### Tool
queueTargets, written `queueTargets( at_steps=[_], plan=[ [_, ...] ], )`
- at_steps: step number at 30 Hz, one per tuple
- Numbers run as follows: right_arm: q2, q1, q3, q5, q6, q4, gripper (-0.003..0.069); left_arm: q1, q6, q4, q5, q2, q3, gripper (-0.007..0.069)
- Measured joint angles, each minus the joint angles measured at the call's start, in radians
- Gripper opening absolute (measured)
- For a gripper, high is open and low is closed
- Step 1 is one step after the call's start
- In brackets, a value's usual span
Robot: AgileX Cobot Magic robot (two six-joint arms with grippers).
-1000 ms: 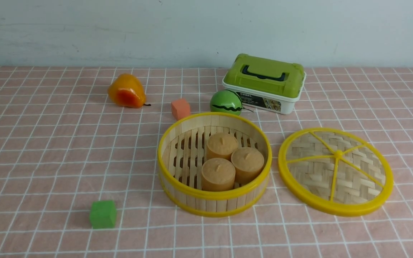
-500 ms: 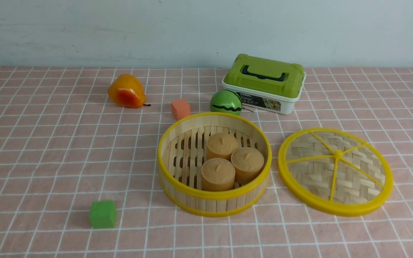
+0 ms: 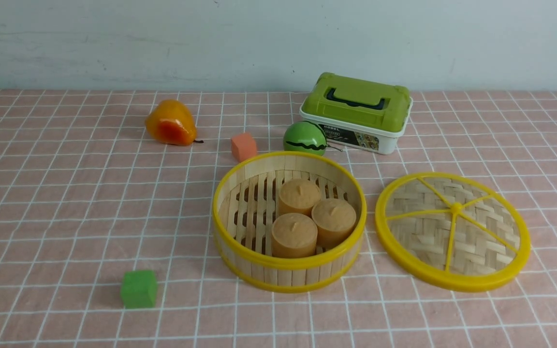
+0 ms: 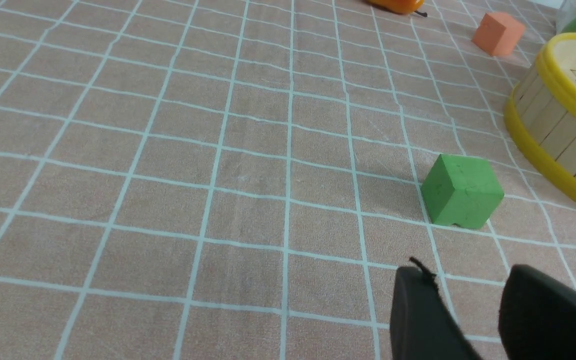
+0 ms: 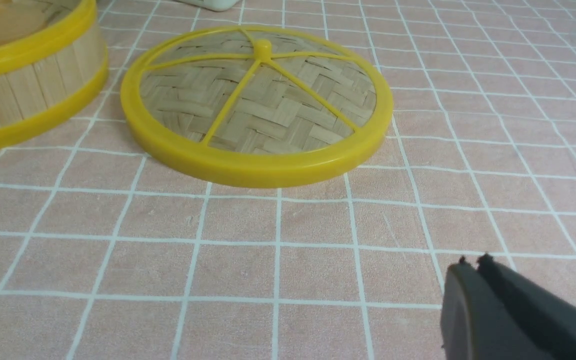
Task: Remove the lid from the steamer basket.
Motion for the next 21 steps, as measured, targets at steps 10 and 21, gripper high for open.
queueTargets(
  at_steps=[10, 21],
  plan=[
    [0.000, 0.000, 0.000, 0.000, 0.000, 0.000, -0.0001, 0.000, 0.000, 0.000, 0.000, 0.000, 0.000, 0.0239],
    [0.000, 0.000, 0.000, 0.000, 0.000, 0.001, 0.0018, 0.000, 0.000, 0.000, 0.000, 0.000, 0.000, 0.0239]
  ],
)
